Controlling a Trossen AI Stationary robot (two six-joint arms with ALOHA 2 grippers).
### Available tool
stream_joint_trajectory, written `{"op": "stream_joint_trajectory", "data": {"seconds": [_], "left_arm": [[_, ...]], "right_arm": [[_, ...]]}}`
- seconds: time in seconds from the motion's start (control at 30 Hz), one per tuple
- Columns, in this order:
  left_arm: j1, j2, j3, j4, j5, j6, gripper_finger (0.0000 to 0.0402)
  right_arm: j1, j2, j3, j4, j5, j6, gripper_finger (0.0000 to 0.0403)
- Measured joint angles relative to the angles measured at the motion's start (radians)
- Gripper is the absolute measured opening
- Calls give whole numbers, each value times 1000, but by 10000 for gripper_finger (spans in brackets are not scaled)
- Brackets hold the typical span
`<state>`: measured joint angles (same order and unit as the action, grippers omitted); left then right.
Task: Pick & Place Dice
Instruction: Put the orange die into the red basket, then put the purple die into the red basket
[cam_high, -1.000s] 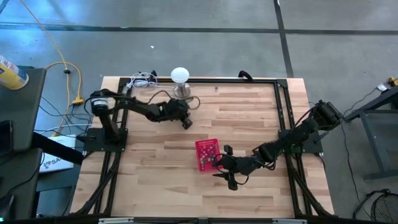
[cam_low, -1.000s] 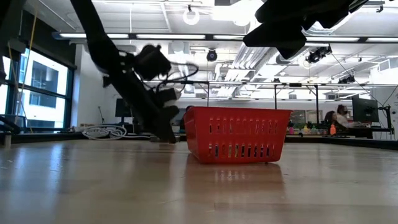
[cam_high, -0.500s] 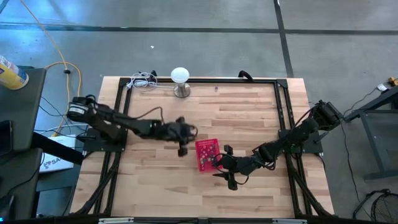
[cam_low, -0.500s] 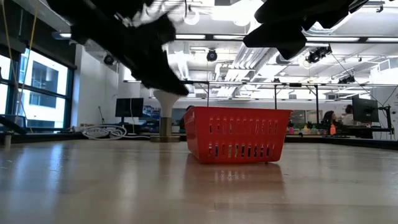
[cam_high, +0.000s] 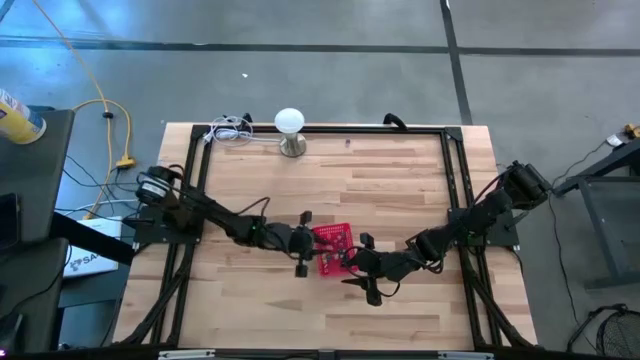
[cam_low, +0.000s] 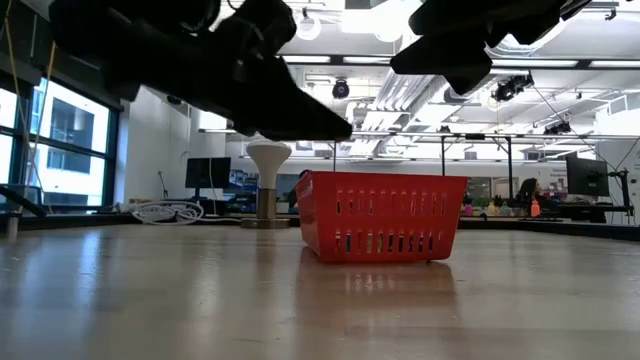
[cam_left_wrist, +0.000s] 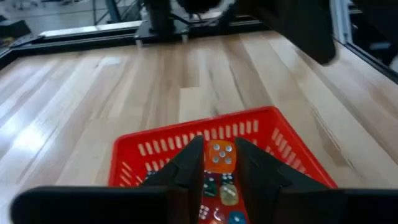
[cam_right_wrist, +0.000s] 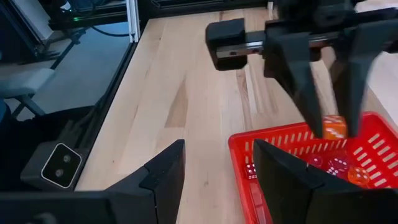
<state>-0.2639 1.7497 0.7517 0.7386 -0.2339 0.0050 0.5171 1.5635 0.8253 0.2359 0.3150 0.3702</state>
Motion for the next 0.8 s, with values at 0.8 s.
{"op": "stream_joint_trajectory", "data": {"seconds": [0.8], "left_arm": [[23,-128,1,-196,-7,-280,175]], "right_arm": [[-49,-72,0,-292,410,206,179]]}}
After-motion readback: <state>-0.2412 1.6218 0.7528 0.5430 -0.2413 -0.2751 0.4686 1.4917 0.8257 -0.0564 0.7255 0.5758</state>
